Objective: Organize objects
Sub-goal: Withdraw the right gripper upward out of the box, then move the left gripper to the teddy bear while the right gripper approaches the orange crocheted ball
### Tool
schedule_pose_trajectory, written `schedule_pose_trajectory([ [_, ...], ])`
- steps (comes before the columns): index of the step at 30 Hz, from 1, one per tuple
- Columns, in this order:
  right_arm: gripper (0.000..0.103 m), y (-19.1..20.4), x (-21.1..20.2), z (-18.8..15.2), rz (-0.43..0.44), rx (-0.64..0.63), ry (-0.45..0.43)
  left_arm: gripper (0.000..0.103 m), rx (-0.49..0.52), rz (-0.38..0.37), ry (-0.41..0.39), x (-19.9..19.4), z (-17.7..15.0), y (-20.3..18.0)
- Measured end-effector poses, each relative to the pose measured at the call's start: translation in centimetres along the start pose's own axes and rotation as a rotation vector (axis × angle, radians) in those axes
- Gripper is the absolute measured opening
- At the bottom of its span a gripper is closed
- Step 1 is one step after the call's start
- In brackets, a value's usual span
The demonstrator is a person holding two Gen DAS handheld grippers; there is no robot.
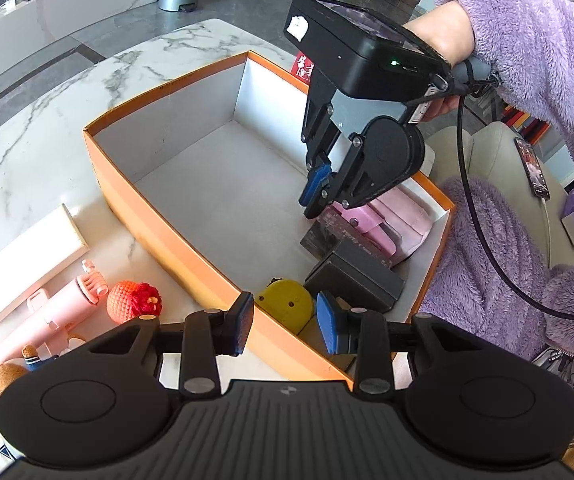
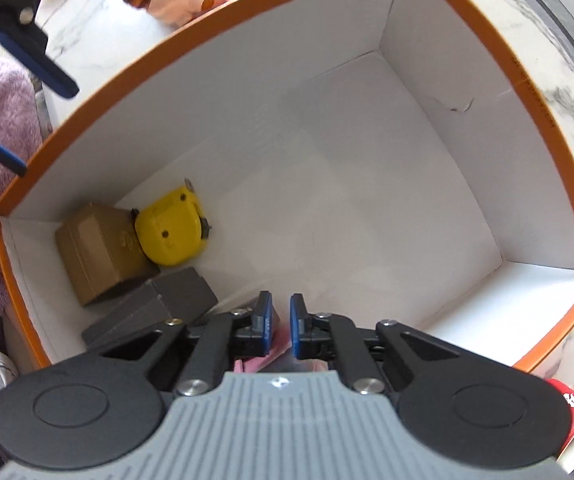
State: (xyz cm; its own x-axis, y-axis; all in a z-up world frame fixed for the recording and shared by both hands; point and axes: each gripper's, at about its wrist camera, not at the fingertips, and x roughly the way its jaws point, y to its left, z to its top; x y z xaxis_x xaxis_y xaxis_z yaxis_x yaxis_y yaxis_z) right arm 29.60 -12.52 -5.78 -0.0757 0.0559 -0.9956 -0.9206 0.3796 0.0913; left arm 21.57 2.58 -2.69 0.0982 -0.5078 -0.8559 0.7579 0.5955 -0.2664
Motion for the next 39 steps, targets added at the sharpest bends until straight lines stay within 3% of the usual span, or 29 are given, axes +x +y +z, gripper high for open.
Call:
schedule_pose_trajectory([
  [4, 0.007, 0.9, 0.2, -0.4, 0.045, -0.048, 0.021, 0.04, -0.001, 0.006, 0.007, 0.1, 0.1, -0.1],
  [12, 0.009, -0.4, -1.8, -0.8, -0.021, -0.001, -0.036, 0.04, 0.009, 0.016, 0.018, 0.1, 0.2, -0.6],
  [19, 0.017, -0.6, -0.9, -1.5, -0.02, 0.035, 0.001, 0.04, 0.012, 0.027, 0.021, 0.0, 0.0, -1.1],
  [28, 0.012, 1.3, -0.4, -1.9, -0.017, -0.005, 0.035, 0.04, 0.014, 0.048, 0.024, -0.6, -0.5, -1.8],
  [35, 0.014, 2.5, -2.8, -1.9, -0.06, -0.019, -0.021, 0.04, -0.009, 0.073, -0.024, -2.7, -1.4, -2.0],
  [39, 0.014, 3.9, -6.1, -1.4, -0.076, -0.048, -0.121, 0.04, -0.05, 0.122, -0.064, -5.1, -2.8, -1.0],
])
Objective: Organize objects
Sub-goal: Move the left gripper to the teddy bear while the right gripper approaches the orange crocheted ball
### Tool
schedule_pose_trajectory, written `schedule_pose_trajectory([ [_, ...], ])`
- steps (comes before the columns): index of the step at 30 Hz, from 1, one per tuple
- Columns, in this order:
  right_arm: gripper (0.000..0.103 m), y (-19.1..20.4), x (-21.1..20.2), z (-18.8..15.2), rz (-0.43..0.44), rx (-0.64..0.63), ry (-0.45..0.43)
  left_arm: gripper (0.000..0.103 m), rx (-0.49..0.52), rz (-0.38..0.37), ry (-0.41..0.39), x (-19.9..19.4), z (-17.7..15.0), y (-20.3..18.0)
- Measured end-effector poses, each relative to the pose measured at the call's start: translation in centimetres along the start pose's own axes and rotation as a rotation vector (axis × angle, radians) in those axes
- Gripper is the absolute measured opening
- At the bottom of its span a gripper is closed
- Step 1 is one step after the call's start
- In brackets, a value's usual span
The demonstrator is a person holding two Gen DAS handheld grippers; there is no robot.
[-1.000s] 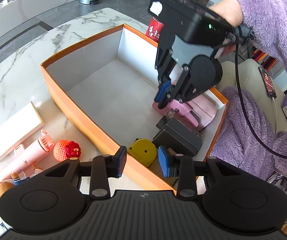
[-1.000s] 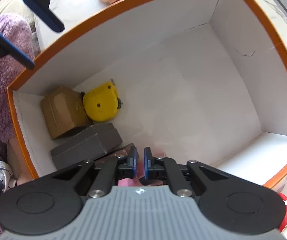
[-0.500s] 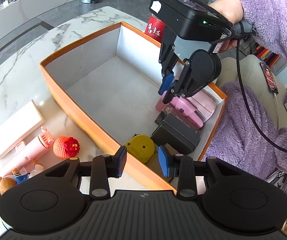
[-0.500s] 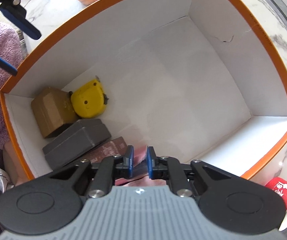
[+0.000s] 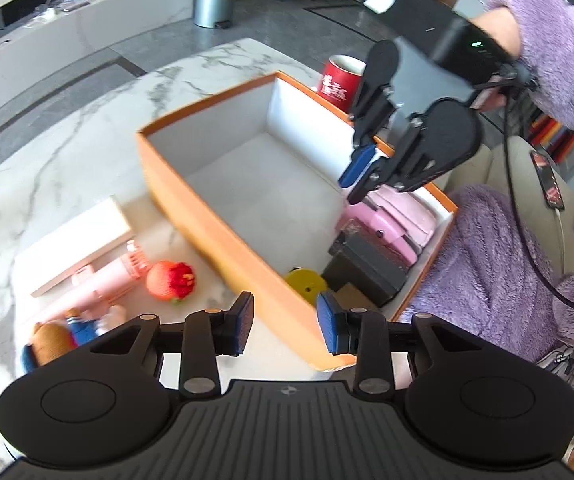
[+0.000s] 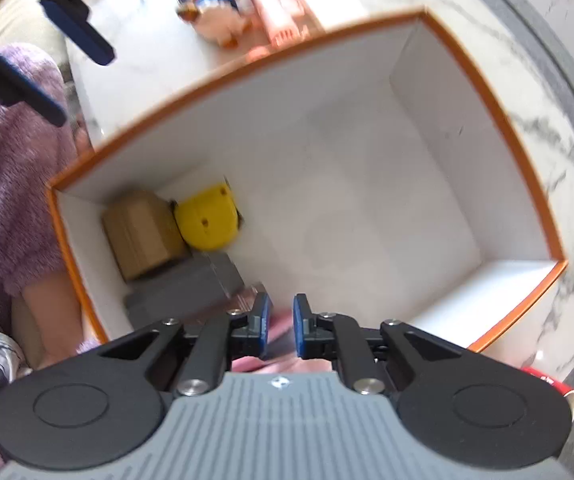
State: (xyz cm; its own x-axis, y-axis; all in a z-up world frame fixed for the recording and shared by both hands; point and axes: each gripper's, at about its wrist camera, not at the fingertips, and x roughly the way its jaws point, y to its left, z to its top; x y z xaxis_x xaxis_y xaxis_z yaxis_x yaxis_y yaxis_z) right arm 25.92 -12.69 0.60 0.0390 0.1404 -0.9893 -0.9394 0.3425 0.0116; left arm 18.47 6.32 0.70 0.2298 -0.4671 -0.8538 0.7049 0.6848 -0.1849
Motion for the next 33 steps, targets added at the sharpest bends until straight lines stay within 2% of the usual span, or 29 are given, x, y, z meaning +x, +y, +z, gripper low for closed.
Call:
schedule_pose_trajectory([
  [4, 0.014, 1.4, -3.0, 1.9, -0.013, -0.043, -0.1, 0.04, -0.033, 0.06, -0.009, -1.7, -1.8, 1.5],
  [10, 0.014, 3.6, -5.4, 6.6, -0.004, -0.106, -0.185, 0.04, -0.061, 0.157, -0.01, -1.9, -4.5, 3.6],
  [12, 0.017, 4.5, -5.1, 8.3, -0.003, -0.129, -0.184, 0.043, -0.07, 0.195, -0.008, -1.5, -5.1, 4.3],
  [13, 0.023, 4.8, -5.0, 9.2, -0.008, -0.139, -0.18, 0.047, -0.091, 0.21, -0.011, -1.3, -5.4, 4.8],
  [15, 0.026, 5.5, -3.3, 10.8, -0.019, -0.151, -0.161, 0.05, -0.167, 0.238, -0.031, -0.9, -5.6, 6.1],
  [18, 0.027, 5.8, -1.1, 12.7, -0.027, -0.154, -0.129, 0.053, -0.339, 0.274, -0.11, -0.8, -6.0, 8.3],
  [20, 0.03, 5.9, 0.2, 13.7, -0.032, -0.154, -0.103, 0.057, -0.452, 0.259, -0.157, -0.6, -6.1, 9.8],
  [27, 0.034, 4.7, 4.8, 16.5, -0.049, -0.119, -0.018, 0.057, -0.901, 0.228, -0.192, 1.4, -7.2, 14.9],
  [33, 0.039, 3.8, 7.3, 17.5, -0.06, -0.104, 0.027, 0.058, -1.135, 0.197, -0.177, 3.7, -8.2, 16.7],
])
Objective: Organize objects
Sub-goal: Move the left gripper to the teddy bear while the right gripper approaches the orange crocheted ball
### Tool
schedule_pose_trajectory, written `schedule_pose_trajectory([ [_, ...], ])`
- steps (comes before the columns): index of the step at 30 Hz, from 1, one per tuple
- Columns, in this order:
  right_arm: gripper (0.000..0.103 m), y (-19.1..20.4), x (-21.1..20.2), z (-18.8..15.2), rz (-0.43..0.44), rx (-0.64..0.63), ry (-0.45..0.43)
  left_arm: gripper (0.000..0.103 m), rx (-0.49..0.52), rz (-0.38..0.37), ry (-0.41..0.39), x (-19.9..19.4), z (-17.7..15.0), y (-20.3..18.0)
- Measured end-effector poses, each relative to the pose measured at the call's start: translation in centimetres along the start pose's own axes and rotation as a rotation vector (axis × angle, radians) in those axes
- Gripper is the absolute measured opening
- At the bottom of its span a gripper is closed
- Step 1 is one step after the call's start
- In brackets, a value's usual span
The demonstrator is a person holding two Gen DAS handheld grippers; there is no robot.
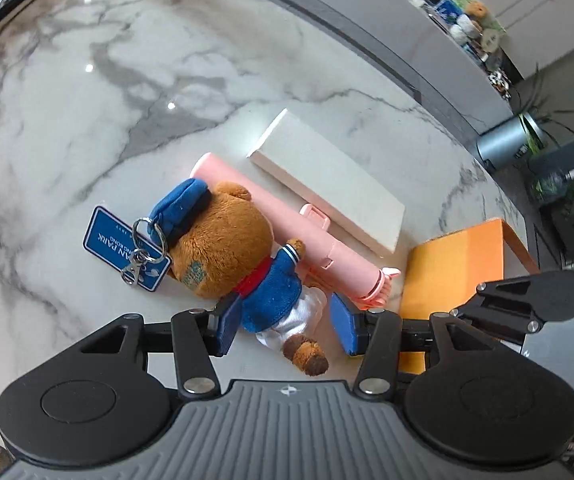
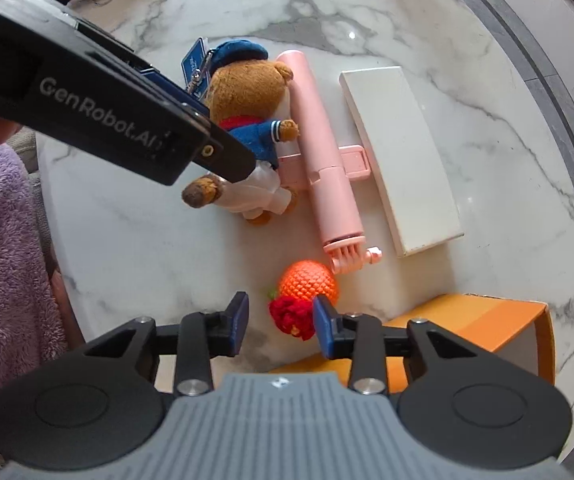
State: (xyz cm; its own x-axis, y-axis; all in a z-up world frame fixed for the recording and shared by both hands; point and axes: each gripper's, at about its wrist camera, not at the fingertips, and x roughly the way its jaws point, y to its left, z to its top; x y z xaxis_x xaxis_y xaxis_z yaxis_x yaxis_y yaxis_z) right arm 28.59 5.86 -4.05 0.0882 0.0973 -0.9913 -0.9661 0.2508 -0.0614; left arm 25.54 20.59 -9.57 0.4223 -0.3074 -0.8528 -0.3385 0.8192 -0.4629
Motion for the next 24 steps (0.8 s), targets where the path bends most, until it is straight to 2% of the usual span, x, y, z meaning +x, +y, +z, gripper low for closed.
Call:
schedule_pose_trajectory([
  [4, 0.039, -0.6, 1.0, 0.3, 0.007, 0.018, 0.015, 0.061, -0.11, 0.012, 0.017, 1.2, 0.2, 0.8],
  [6, 0.041, -0.7, 1.3, 0.3, 0.0, 0.015, 0.016, 0.062, -0.134, 0.031, 0.019, 1.8, 0.3, 1.0],
  [10, 0.041, -1.1, 1.9, 0.5, -0.003, 0.037, 0.032, 0.07, -0.183, 0.025, 0.022, 2.5, 0.6, 1.8],
  [13, 0.041, -1.3, 2.4, 0.4, -0.006, 0.054, 0.041, 0.07, -0.196, 0.029, 0.02, 3.0, 0.8, 2.1],
  [20, 0.041, -0.4, 2.1, 0.0, -0.015, 0.045, 0.035, 0.058, -0.12, 0.033, 0.024, 2.3, 0.4, 2.4],
  [24, 0.041, 0.7, 0.0, -0.7, 0.01, 0.028, -0.019, 0.054, -0.041, 0.043, 0.027, 0.6, -0.6, 2.8],
])
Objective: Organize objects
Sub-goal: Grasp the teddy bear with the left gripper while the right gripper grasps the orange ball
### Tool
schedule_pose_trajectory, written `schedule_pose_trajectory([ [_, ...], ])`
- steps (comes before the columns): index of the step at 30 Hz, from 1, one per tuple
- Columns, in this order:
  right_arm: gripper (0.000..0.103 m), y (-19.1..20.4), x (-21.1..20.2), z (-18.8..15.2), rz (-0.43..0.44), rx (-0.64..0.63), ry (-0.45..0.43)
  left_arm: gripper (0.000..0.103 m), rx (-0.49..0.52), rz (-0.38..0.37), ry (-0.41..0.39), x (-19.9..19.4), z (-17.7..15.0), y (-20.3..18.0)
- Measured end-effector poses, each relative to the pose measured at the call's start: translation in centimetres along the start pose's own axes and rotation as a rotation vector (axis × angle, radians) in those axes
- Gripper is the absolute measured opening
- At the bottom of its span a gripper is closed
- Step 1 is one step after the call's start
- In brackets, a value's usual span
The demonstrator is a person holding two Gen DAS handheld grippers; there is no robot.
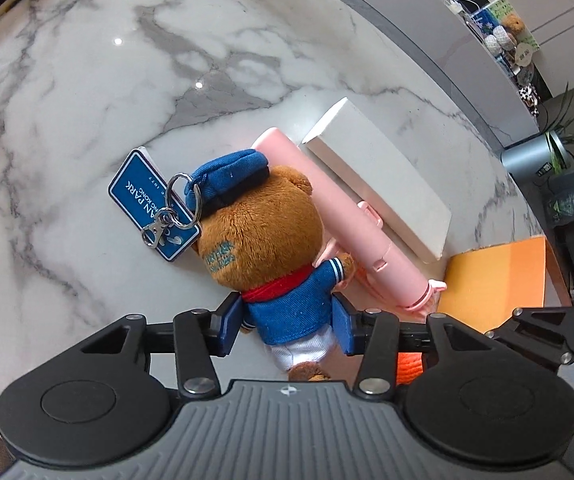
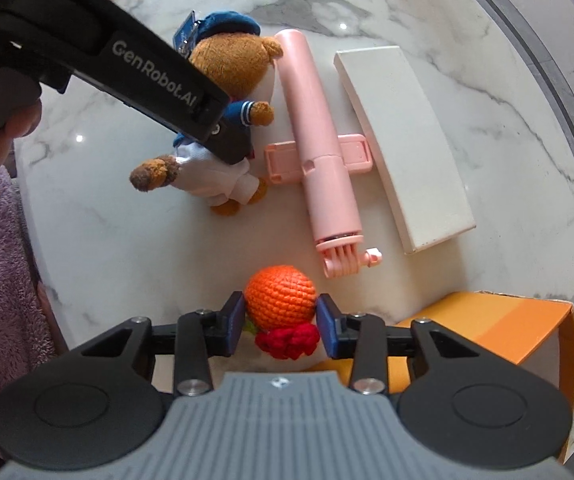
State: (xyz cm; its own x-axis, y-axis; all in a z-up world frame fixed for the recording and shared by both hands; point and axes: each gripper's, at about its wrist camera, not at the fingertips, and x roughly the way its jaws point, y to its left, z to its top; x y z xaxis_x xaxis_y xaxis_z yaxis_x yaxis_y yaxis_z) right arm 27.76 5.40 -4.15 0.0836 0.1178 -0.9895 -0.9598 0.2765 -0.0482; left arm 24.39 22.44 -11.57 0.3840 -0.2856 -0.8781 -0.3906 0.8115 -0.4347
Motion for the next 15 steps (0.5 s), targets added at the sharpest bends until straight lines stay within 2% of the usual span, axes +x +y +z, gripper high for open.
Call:
schedule_pose_trajectory([
  [5, 0.04, 0.9, -3.9, -0.9, 0.028, 0.009, -0.083, 0.047, 0.206, -0.002, -0.038, -3.6, -1.8, -1.0],
  [6, 0.041, 1.0, -4.8, -1.2, 0.038, 0.009, -0.104, 0.04, 0.253, -0.01, -0.048, -4.5, -2.1, -1.5],
  [9, 0.041, 0.9, -7.5, -2.7, 0.043, 0.022, -0.155, 0.037, 0.385, -0.043, -0.08, -7.6, -3.0, -3.6],
  [15, 0.041, 0.7, -12.2, -6.5, -0.009, 0.064, -0.238, 0.035, 0.642, -0.09, -0.132, -12.0, -5.2, -9.1],
])
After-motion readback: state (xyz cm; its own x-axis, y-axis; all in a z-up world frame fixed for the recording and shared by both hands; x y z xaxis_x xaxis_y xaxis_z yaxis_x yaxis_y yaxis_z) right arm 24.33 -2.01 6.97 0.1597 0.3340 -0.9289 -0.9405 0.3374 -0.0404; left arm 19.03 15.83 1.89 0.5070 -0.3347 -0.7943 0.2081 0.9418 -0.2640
